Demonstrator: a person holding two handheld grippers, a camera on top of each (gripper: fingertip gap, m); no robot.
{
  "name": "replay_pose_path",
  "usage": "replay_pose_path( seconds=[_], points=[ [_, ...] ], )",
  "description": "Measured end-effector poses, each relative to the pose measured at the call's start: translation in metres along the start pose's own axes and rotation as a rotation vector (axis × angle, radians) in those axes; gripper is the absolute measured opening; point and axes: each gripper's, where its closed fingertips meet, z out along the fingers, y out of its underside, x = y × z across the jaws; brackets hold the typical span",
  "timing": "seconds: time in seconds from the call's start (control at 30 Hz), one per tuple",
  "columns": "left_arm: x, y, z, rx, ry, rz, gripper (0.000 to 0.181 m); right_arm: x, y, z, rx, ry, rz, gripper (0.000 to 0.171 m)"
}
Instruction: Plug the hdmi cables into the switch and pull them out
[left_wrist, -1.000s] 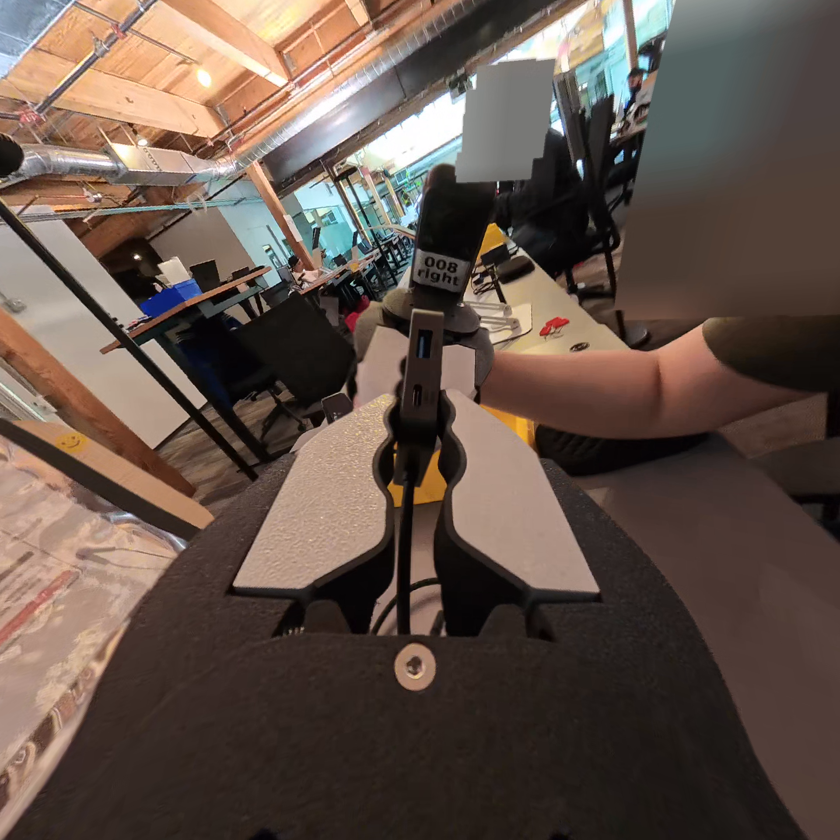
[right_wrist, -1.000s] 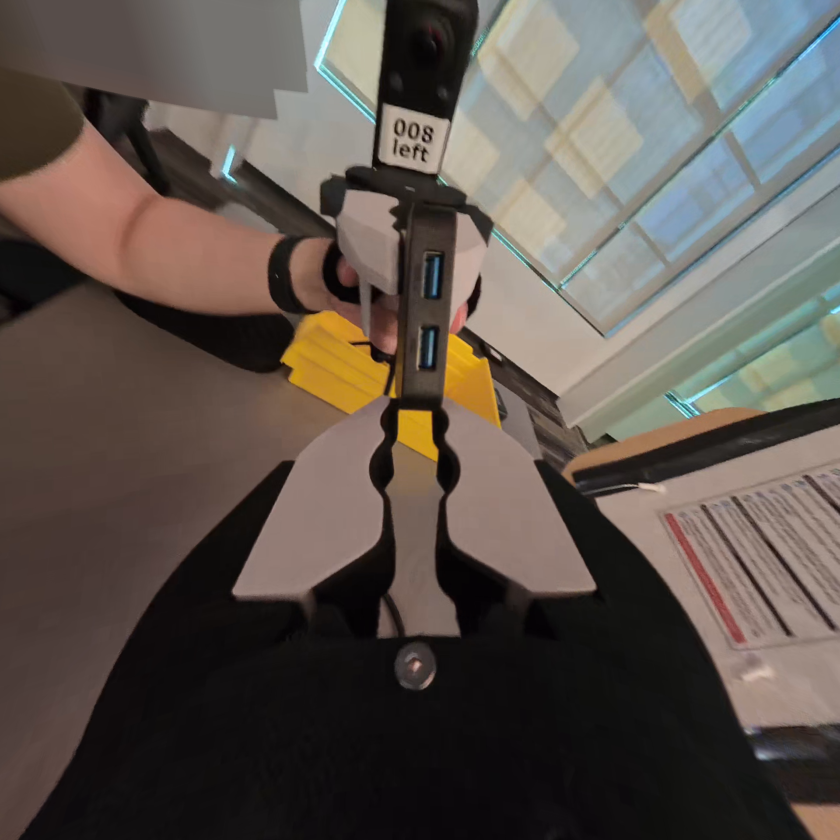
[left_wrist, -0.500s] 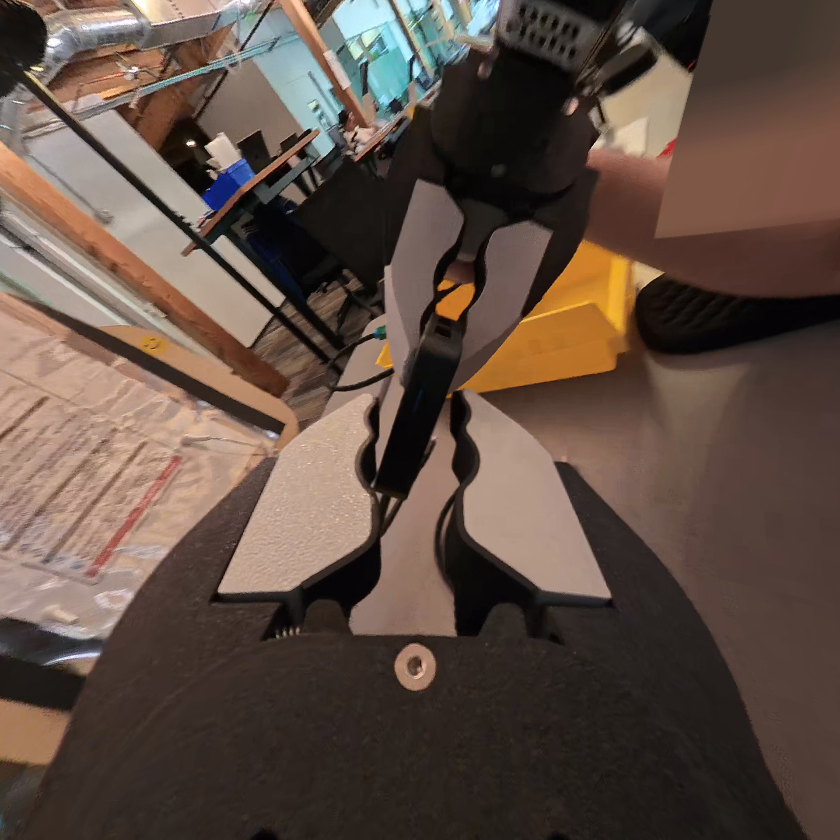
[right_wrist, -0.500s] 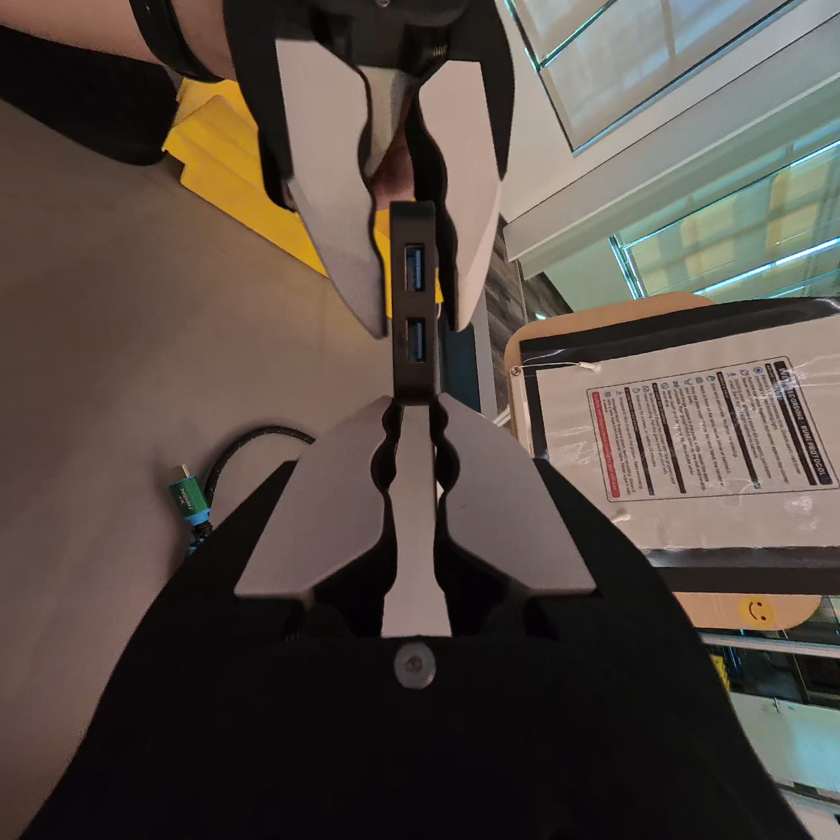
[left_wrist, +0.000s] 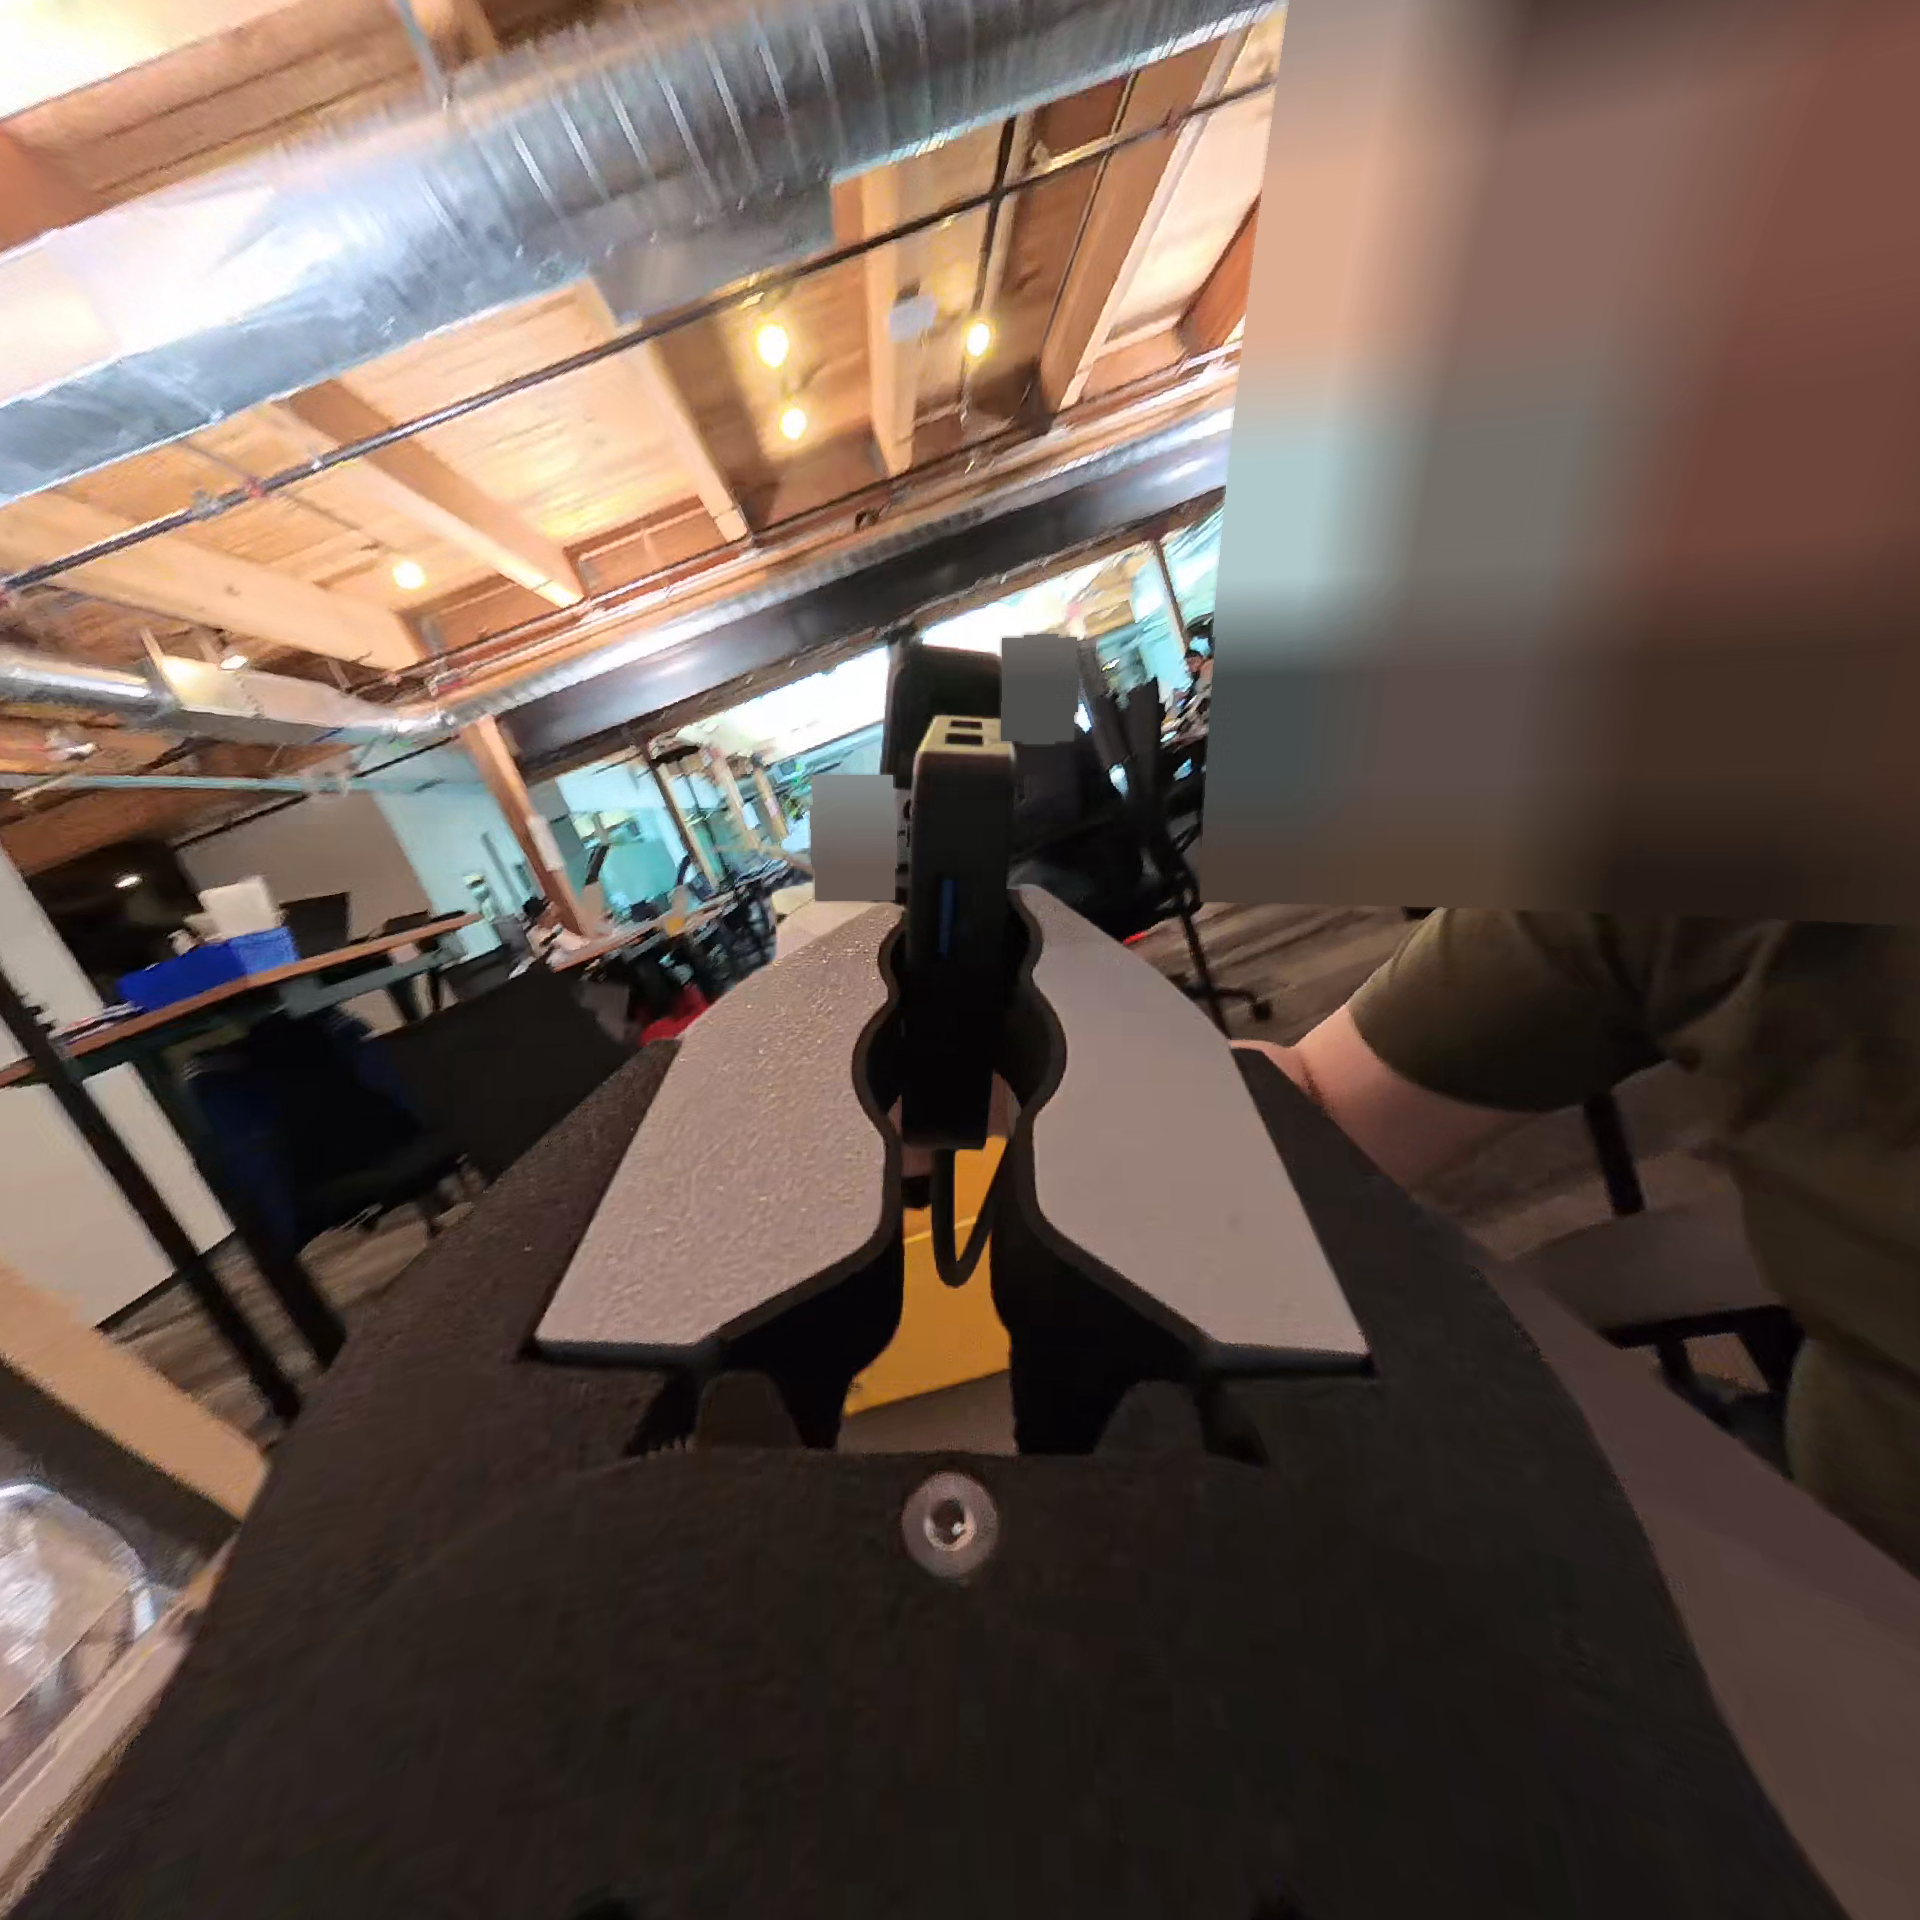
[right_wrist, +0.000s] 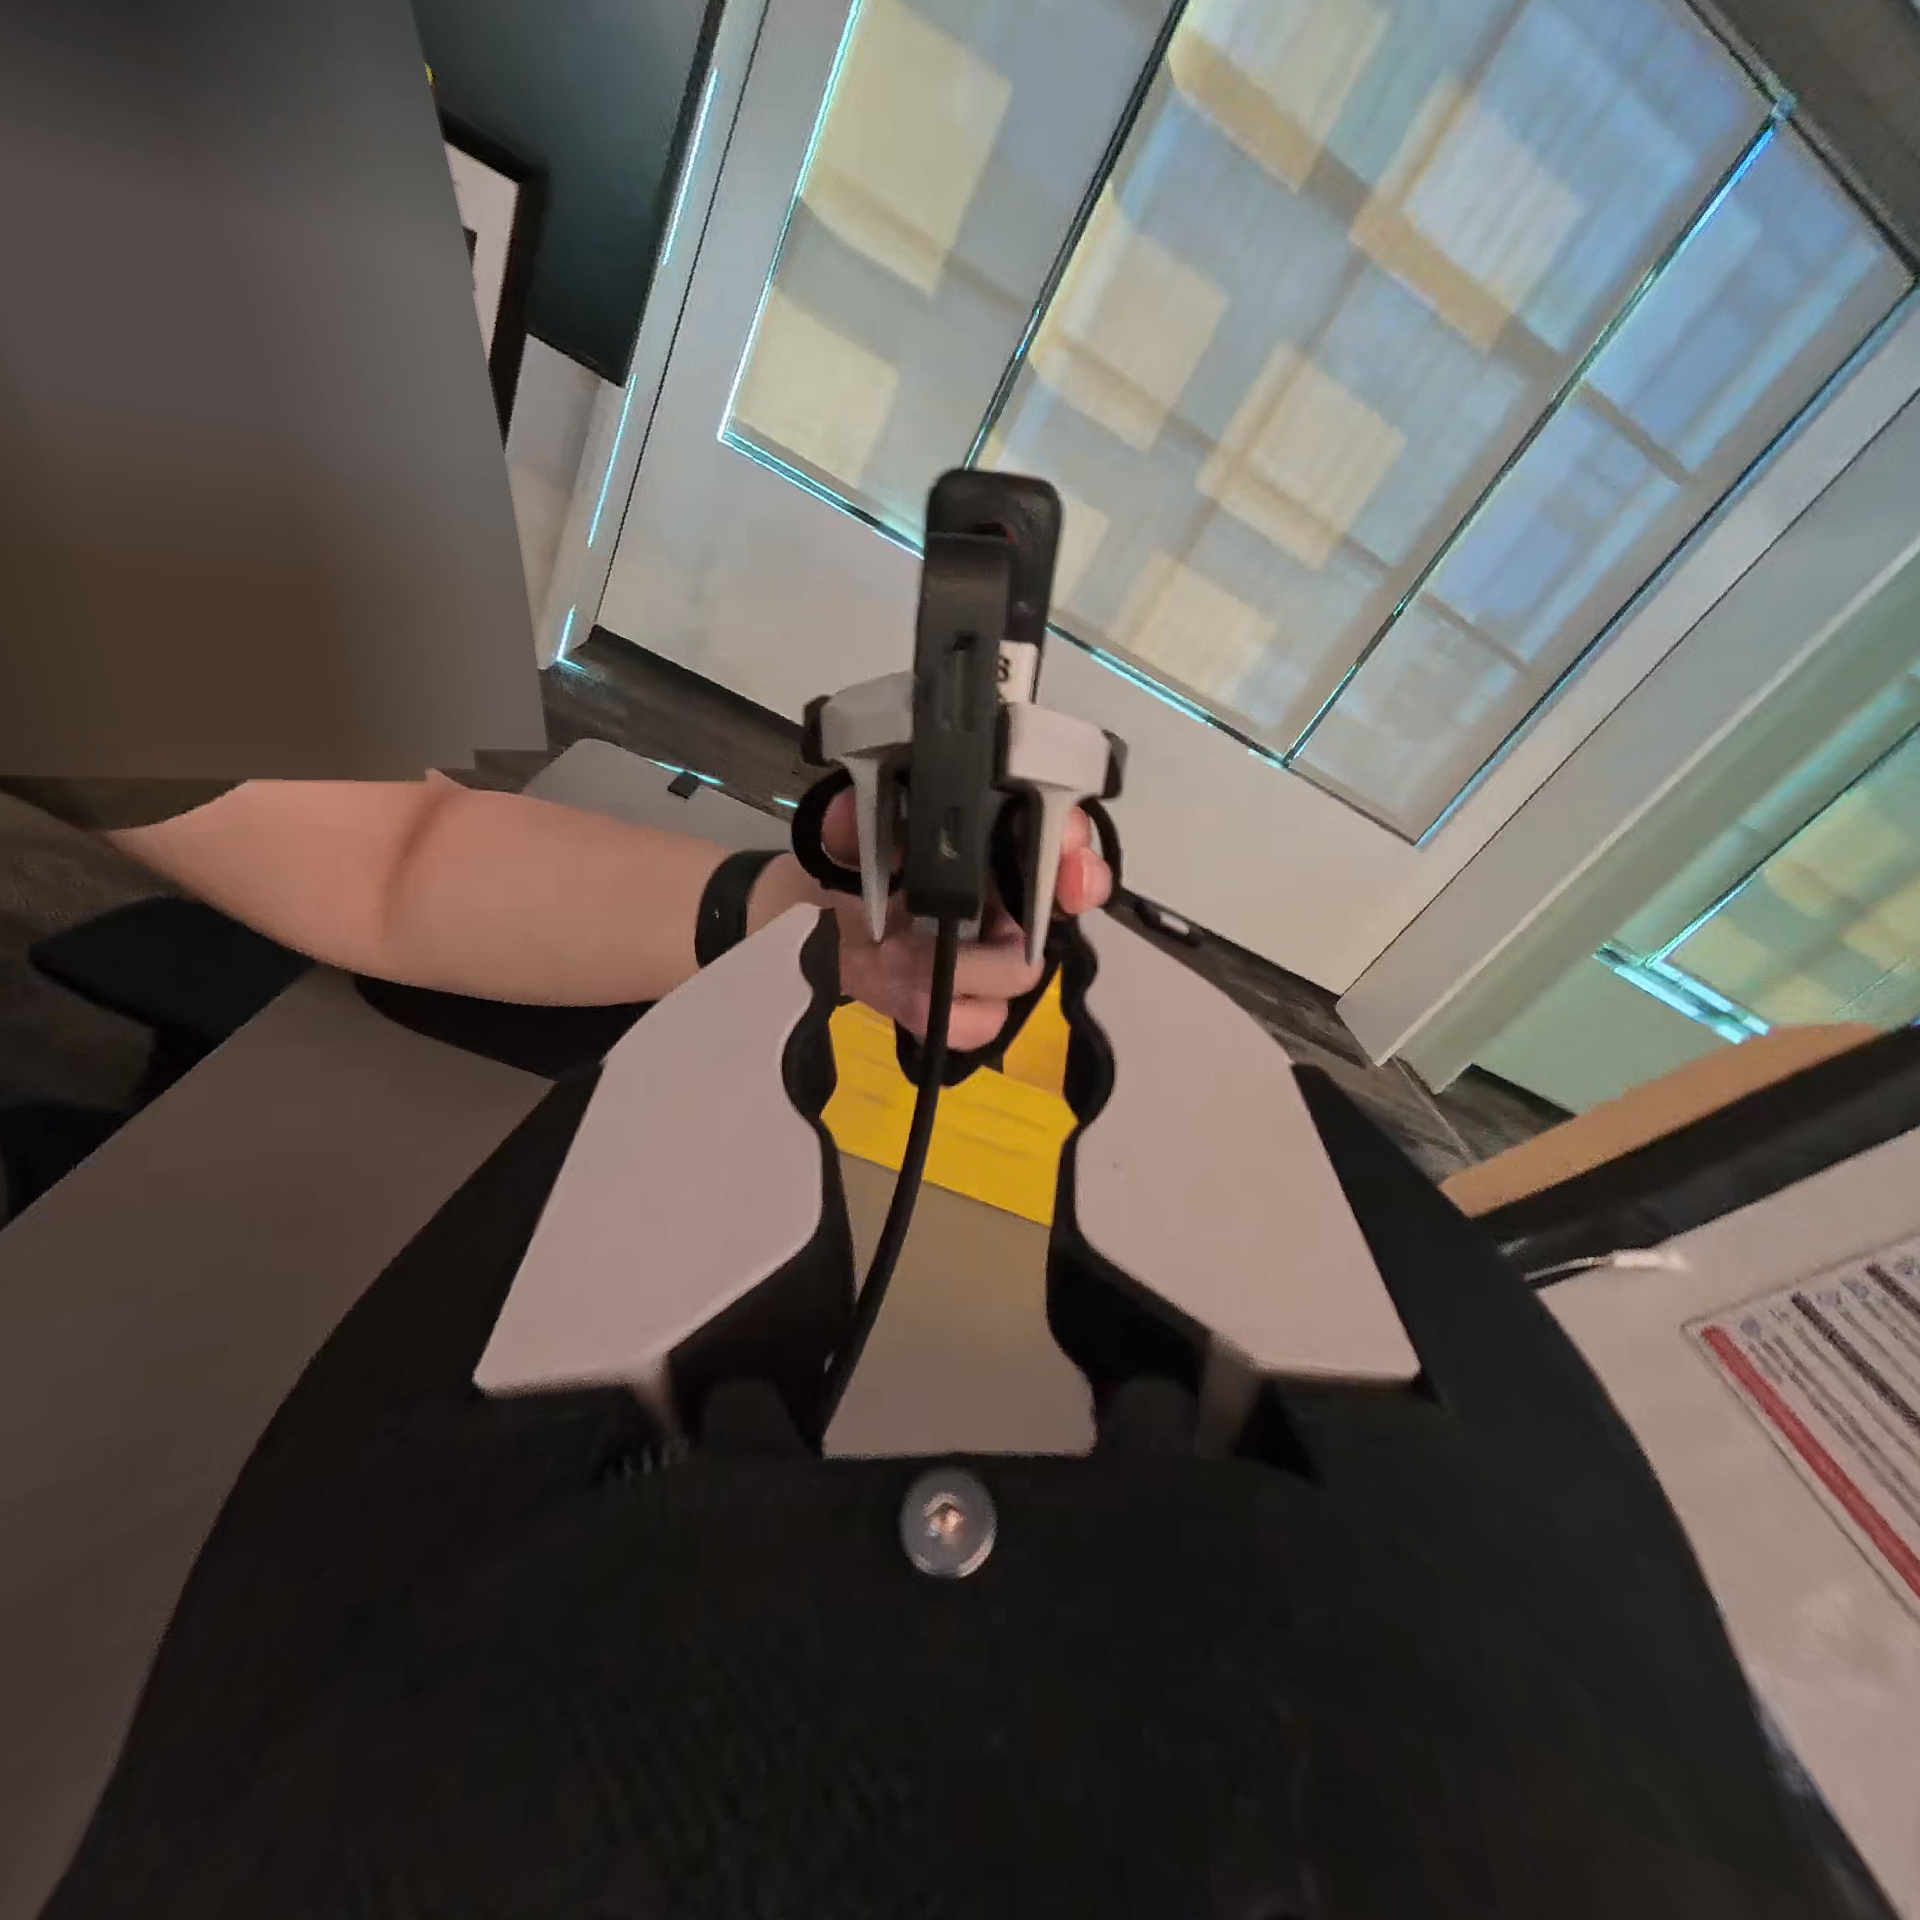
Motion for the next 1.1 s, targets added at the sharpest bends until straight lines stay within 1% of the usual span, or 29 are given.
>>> replay_pose_path(
  seconds=[0.07,0.1,0.17,0.23,0.3,0.33,0.37,0.43,0.47,0.53,0.57,0.6,0.67,0.73,0.8,0.87,0.93,1.0,1.1],
  points=[
    [0.002,0.004,0.002,-0.008,0.014,-0.010,0.014,-0.005,-0.004,0.007,0.000,0.024,-0.055,0.030],
    [0.003,0.007,0.002,-0.018,0.021,-0.009,0.014,-0.004,-0.005,0.008,-0.001,0.051,-0.079,0.016],
    [0.001,0.010,0.002,-0.019,0.011,-0.038,0.017,0.000,-0.004,0.008,-0.018,0.081,-0.092,0.016],
    [-0.013,0.017,0.000,-0.082,-0.075,-0.031,0.020,0.010,0.002,0.003,-0.081,0.121,-0.104,0.015],
    [-0.029,0.030,-0.009,-0.233,-0.198,0.078,0.030,0.020,0.012,-0.004,-0.197,0.181,-0.187,0.014],
    [-0.034,0.036,-0.013,-0.322,-0.239,0.136,0.032,0.025,0.018,-0.009,-0.276,0.224,-0.253,0.014],
    [-0.035,0.039,-0.016,-0.388,-0.259,0.173,0.038,0.030,0.023,-0.013,-0.344,0.259,-0.312,0.015],
    [-0.037,0.041,-0.016,-0.456,-0.292,0.207,0.044,0.035,0.027,-0.016,-0.430,0.313,-0.398,0.015],
    [-0.036,0.042,-0.014,-0.476,-0.297,0.237,0.045,0.032,0.029,-0.014,-0.455,0.301,-0.426,0.015],
    [-0.034,0.047,-0.011,-0.518,-0.301,0.332,0.043,0.021,0.035,-0.010,-0.489,0.233,-0.465,0.015],
    [-0.032,0.051,-0.010,-0.539,-0.288,0.362,0.041,0.019,0.037,-0.009,-0.492,0.229,-0.473,0.015],
    [-0.029,0.054,-0.010,-0.552,-0.266,0.363,0.031,0.019,0.038,-0.008,-0.493,0.226,-0.463,0.015],
    [-0.018,0.058,-0.011,-0.549,-0.178,0.278,0.024,0.011,0.040,-0.007,-0.463,0.151,-0.392,0.015],
    [-0.003,0.059,-0.011,-0.530,-0.056,0.128,0.015,-0.002,0.041,-0.006,-0.417,0.052,-0.302,0.017],
    [0.003,0.060,-0.010,-0.521,0.006,-0.023,0.013,-0.011,0.047,-0.009,-0.430,-0.017,-0.310,0.023],
    [0.006,0.061,-0.011,-0.504,0.049,-0.150,0.013,-0.013,0.047,-0.015,-0.414,-0.020,-0.443,0.026],
    [0.010,0.059,-0.014,-0.482,0.106,-0.263,0.013,-0.012,0.037,-0.019,-0.360,0.017,-0.548,0.033],
    [0.016,0.056,-0.019,-0.483,0.169,-0.396,0.014,-0.010,0.035,-0.020,-0.376,0.054,-0.621,0.036],
    [0.019,0.055,-0.030,-0.517,0.223,-0.563,0.014,-0.010,0.033,-0.012,-0.380,0.119,-0.823,0.039]
  ],
)
